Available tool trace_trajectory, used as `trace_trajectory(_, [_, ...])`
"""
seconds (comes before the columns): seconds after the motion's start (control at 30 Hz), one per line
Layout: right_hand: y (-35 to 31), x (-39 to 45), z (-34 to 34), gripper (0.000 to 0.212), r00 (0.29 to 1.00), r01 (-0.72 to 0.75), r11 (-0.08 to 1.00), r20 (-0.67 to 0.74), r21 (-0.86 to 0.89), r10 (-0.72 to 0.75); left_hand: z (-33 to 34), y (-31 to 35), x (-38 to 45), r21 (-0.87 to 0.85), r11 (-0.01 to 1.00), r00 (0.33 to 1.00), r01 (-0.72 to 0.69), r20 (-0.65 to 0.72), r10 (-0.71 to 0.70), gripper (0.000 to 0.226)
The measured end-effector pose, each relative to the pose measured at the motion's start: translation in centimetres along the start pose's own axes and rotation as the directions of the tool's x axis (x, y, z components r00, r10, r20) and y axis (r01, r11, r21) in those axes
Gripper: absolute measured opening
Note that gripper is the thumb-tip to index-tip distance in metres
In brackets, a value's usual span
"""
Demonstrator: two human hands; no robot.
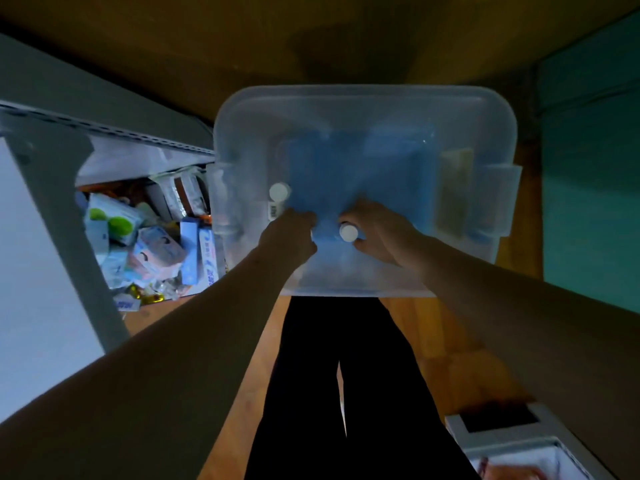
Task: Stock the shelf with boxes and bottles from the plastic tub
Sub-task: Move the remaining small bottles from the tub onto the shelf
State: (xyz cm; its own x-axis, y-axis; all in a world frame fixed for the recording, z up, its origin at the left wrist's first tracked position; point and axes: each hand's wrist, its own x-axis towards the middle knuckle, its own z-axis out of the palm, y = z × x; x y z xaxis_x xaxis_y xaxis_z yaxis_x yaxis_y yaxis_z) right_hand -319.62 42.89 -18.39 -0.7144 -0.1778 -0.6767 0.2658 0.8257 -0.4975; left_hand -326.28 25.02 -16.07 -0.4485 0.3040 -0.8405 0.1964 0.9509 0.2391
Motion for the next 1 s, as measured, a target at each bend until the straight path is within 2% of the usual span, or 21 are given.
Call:
trace_trajectory(0.17, [0.2,-0.8,-0.4,0.028,0.998,0.01,0.998,-0.062,0.063,-0.006,-0.7,0.3,-0.5,-0.034,0.999,0.999,-0.036,0.002,0.036,0.039])
trace_trajectory(0.33, [-0.5,-3.7,-3.5,0.032,0.986,0.009,0.989,-0.167,0.144,0.016,-3.1,1.6,-3.8,-0.189,0.981,0.998,-0.039,-0.049,0.031,0.037])
trace_trajectory(0.57, [-4.6,-10.8,-10.7,0.032,0.945,0.076,0.968,-0.327,0.238,0.006,-7.2,4.0,-11.8,-0.378,0.921,0.971,-0.097,-0.239,0.004,0.032])
trace_trajectory(0.7, [-8.8,-15.9,-15.1,0.032,0.93,0.121,0.918,-0.366,0.379,0.028,-9.8,6.4,-18.6,-0.5,0.852,0.943,-0.156,-0.332,-0.023,0.028])
trace_trajectory(0.87, [-15.1,-22.4,-20.7,0.031,0.872,0.219,0.863,-0.487,0.455,0.035,-13.6,8.2,-28.1,-0.603,0.747,0.844,-0.279,-0.525,-0.109,0.028])
trace_trajectory(1.0, [-20.5,-27.8,-24.5,0.03,0.817,0.333,0.806,-0.577,0.49,0.013,-16.7,8.1,-36.1,-0.579,0.702,0.705,-0.414,-0.692,-0.154,0.022])
